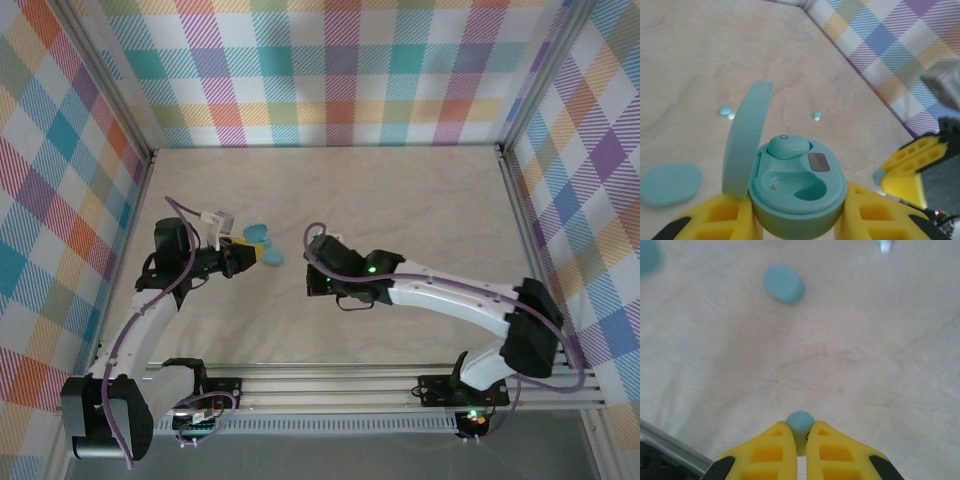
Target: Insert the wireless bluetooth earbuds into the charging case
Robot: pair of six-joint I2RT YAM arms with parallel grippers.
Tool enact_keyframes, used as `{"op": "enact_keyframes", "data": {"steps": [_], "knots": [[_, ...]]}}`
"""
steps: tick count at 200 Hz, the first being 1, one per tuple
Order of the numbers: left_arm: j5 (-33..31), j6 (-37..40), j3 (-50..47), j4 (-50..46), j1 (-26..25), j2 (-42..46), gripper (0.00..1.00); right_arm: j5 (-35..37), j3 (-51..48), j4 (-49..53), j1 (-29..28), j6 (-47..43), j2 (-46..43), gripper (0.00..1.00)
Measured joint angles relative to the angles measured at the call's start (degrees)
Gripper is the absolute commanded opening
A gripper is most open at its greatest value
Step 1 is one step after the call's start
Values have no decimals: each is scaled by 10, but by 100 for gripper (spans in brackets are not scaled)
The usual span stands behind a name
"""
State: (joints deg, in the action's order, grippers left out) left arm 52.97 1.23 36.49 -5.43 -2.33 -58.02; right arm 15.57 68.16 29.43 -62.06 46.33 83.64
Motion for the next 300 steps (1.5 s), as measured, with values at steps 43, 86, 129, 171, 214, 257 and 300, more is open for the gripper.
{"op": "enact_keyframes", "data": {"steps": [43,86,129,171,214,257,300], "knots": [[32,27,0,33,-55,-1,0,-24,49,2,28,-53,-14,5],[31,49,0,60,-104,-9,0,-36,135,11,42,-91,-4,5],[12,70,0,100,-143,-16,0,-59,170,25,44,-109,10,5],[-4,86,0,119,-156,-37,0,-90,175,47,47,-113,41,5],[-12,103,-1,118,-160,-39,0,-106,179,55,48,-113,56,5],[-12,118,-4,123,-160,-33,0,-116,205,79,51,-127,71,5],[-12,123,-12,123,-164,-24,0,-120,214,95,51,-141,77,5]]}}
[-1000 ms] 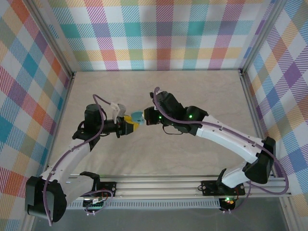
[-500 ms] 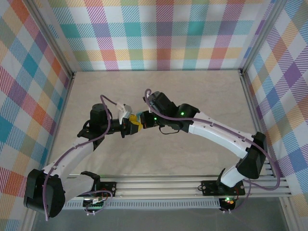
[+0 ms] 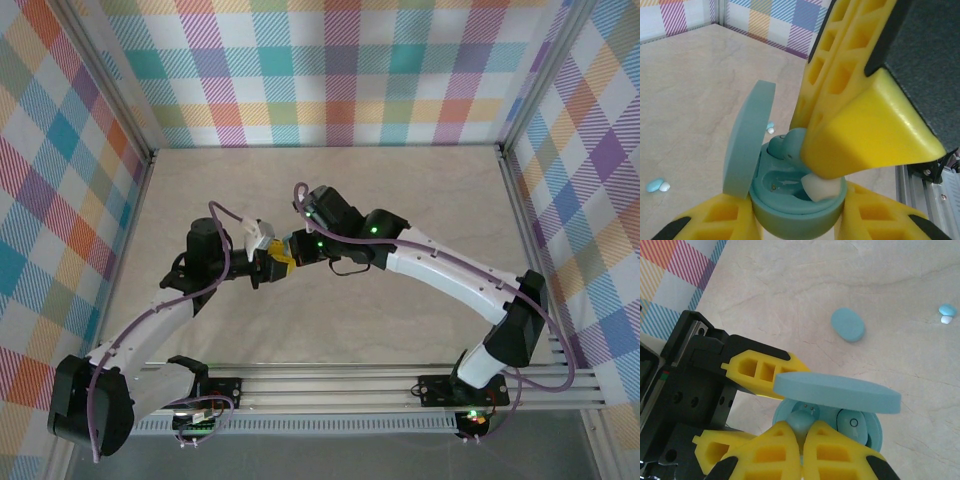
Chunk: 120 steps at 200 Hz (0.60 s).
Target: Insert the wireless bluetooth earbuds into the charging case
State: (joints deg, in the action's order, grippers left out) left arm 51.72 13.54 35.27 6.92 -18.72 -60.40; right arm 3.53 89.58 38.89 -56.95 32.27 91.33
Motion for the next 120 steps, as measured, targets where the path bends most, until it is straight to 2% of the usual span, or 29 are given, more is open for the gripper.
{"op": "enact_keyframes", "data": {"steps": [97,120], "knots": [[-4,24,-6,3,-11,17,0,1,33,47,0,-33,18,4],[-5,26,-7,2,-11,17,0,0,57,68,0,-52,33,7]]}}
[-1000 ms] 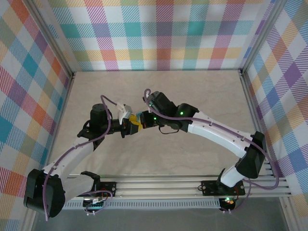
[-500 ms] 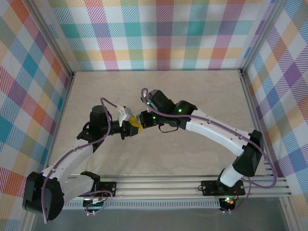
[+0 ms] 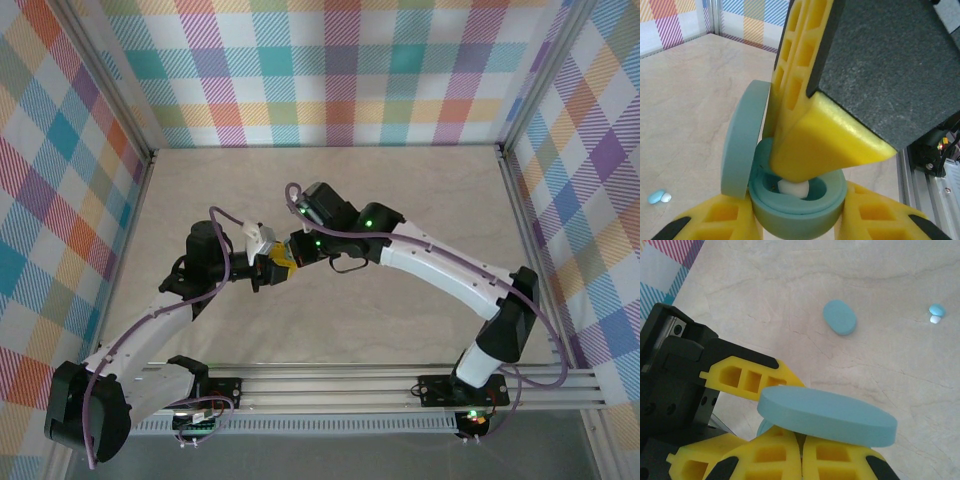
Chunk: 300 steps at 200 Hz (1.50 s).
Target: Insert the wireless bluetooth earbuds into the charging case
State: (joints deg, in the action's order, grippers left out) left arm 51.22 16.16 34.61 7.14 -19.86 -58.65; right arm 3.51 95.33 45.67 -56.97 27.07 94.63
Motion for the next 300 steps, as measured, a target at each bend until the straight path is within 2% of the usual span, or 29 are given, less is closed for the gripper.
{"op": "enact_keyframes", "data": {"steps": [116,158,205,237,269,300], "knots": [[-3,11,0,-9,-3,0,1,-23,67,82,-1,-25,31,26],[-3,13,0,-9,-3,0,1,-26,82,93,-1,-24,31,30],[-4,15,-3,-10,-3,0,0,-37,82,90,2,-21,30,29],[-3,15,-5,-10,-3,0,0,-60,47,51,28,-21,-12,28],[-1,15,-5,-13,-3,4,1,-77,36,19,95,-25,-70,29],[3,23,1,-36,-3,12,1,-98,37,-10,128,-34,-61,29]]}}
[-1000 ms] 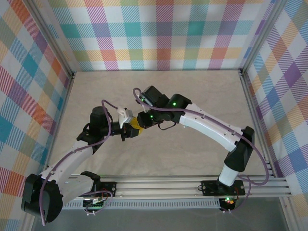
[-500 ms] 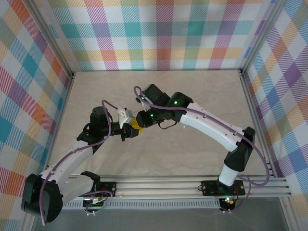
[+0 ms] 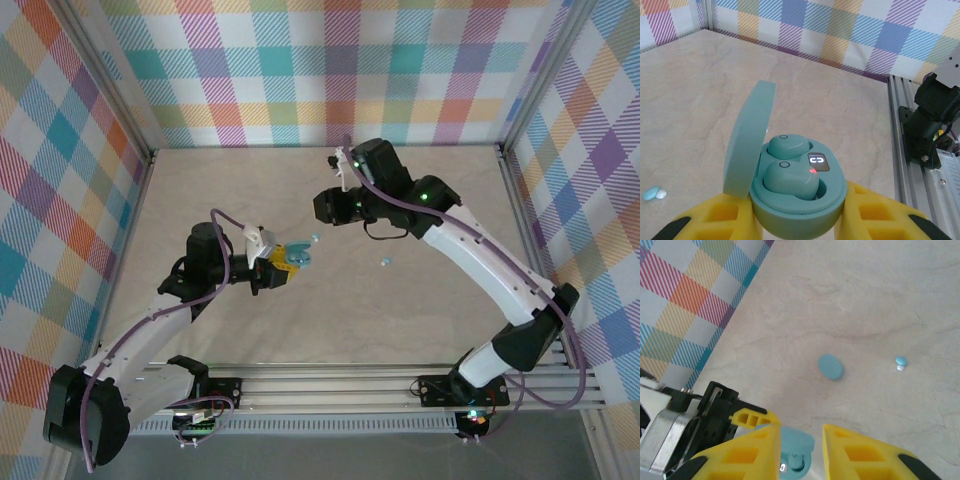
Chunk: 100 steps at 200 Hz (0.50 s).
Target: Insert the wireless bluetooth earbuds into the charging case
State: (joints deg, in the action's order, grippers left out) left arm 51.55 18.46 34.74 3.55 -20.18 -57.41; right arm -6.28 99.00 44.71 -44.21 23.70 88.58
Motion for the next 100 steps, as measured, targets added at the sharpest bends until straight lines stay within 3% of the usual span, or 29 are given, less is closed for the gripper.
{"op": "enact_keyframes", "data": {"steps": [54,100], "knots": [[0,10,25,-54,0,23,1,-96,-1,-37,0,-2,92,31],[-17,3,37,-65,0,35,2,-151,-56,-53,0,-2,82,31]]}}
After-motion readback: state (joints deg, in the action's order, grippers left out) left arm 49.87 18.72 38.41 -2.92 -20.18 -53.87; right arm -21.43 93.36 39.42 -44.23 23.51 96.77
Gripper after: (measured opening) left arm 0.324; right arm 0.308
